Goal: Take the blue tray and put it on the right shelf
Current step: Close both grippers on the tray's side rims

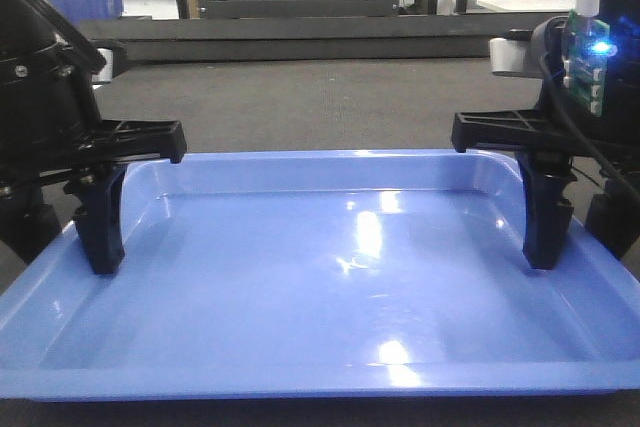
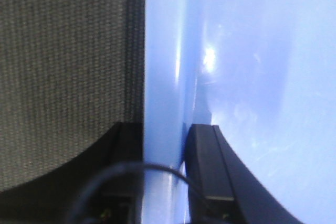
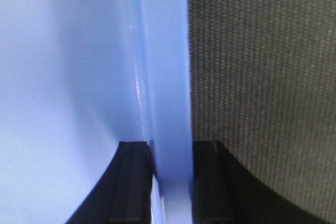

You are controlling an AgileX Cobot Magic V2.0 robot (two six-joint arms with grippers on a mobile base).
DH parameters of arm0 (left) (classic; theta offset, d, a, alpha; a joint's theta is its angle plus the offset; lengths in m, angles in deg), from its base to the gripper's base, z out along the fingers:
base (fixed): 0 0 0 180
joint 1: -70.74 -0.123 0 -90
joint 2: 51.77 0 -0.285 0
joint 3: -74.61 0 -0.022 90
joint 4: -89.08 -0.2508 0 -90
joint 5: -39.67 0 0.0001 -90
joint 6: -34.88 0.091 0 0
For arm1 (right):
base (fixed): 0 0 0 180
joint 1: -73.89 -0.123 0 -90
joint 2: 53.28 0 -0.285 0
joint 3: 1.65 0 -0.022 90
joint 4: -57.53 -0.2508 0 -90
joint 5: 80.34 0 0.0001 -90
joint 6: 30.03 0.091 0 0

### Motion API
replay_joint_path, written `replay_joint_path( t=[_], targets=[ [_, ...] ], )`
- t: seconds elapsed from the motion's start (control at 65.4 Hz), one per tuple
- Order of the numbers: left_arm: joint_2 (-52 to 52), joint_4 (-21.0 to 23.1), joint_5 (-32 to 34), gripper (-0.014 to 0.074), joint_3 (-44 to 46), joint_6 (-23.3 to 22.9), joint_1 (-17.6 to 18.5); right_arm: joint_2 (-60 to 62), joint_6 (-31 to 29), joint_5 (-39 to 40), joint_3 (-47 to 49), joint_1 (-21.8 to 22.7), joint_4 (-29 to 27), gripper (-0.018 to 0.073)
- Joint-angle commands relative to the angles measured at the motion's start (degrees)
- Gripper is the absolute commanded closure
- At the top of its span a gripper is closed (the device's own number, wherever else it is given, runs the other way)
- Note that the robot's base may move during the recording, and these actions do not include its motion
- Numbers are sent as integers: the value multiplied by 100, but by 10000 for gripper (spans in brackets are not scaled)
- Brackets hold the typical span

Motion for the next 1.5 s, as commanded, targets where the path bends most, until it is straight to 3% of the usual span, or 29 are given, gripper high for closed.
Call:
replay_joint_path(
  t=[0.0, 0.26, 0.856, 1.085, 1.314, 1.483],
  targets=[
    [184, -49, 5, 493, 144, -14, 23, 204, 4, 28, 165, -9, 32, 275],
    [184, -49, 5, 544, 144, -14, 23, 204, 4, 28, 165, -9, 32, 329],
    [184, -36, -8, 544, 144, -14, 23, 204, -24, 15, 165, -9, 32, 342],
    [184, -36, 1, 544, 144, -14, 23, 204, -27, 50, 165, -9, 32, 403],
    [184, -36, 1, 544, 149, -14, 23, 204, -33, 29, 183, -9, 32, 403],
    [288, -36, -268, 544, 429, -14, 23, 366, -38, -92, 317, -9, 32, 403]
  ],
)
